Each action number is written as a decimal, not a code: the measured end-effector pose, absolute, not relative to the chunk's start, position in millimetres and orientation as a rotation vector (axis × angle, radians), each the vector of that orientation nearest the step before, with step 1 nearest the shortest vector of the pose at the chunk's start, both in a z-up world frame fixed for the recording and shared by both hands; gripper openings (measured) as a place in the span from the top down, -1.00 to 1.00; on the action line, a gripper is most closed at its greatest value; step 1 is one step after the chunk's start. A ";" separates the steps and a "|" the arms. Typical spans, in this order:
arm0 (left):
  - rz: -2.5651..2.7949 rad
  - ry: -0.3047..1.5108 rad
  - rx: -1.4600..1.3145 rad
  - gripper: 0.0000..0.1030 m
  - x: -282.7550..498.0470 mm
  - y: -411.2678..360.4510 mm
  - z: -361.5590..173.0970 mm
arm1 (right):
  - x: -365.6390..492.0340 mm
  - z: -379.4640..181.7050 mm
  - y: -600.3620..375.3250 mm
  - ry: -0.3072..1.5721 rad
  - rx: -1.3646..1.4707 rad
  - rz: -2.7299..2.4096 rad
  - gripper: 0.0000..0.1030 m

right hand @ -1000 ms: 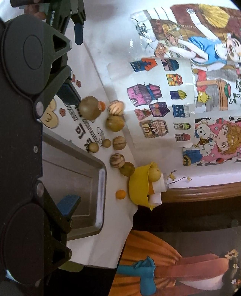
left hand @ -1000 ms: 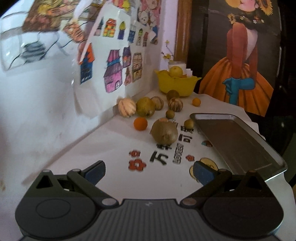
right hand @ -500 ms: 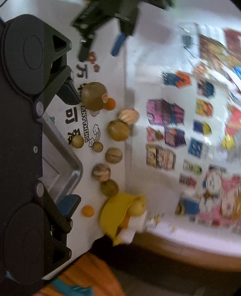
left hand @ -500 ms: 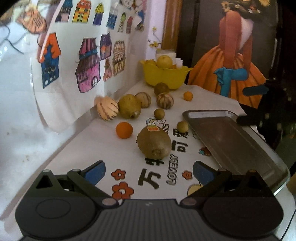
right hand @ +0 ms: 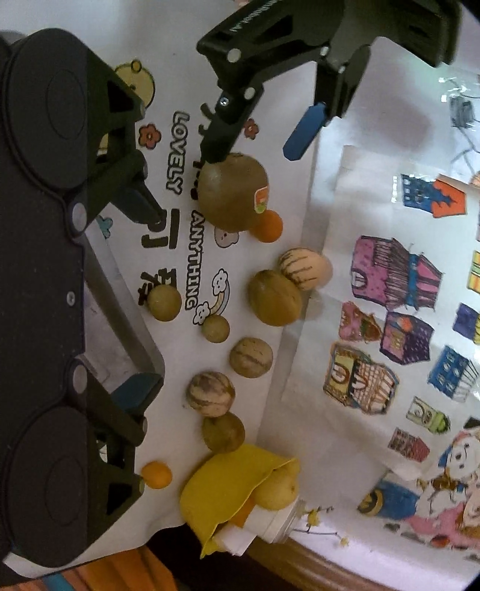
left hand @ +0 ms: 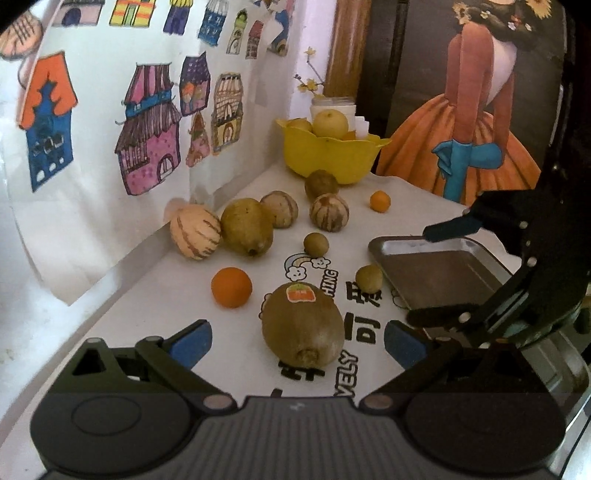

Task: Organize fruits
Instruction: 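Grasp the large brown stickered fruit with the left tool while the right tool grasps a small round fruit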

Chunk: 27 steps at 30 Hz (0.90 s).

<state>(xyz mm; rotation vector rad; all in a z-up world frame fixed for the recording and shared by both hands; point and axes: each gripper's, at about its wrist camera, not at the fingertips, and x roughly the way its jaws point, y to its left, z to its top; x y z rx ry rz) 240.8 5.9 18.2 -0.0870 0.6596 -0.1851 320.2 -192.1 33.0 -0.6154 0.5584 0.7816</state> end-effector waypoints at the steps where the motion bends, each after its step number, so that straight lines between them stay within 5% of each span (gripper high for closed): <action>1: -0.187 0.667 -0.102 -0.89 243.5 6.8 17.1 | 322.3 30.9 -190.2 0.561 -0.626 0.784 -0.63; 7: -0.194 0.696 -0.138 -0.75 257.8 10.9 9.6 | 335.2 21.2 -185.0 0.584 -0.643 0.786 -0.20; 27: -0.227 0.728 -0.160 -0.50 274.5 8.6 -3.1 | 365.1 11.3 -179.6 0.665 -0.550 0.847 0.35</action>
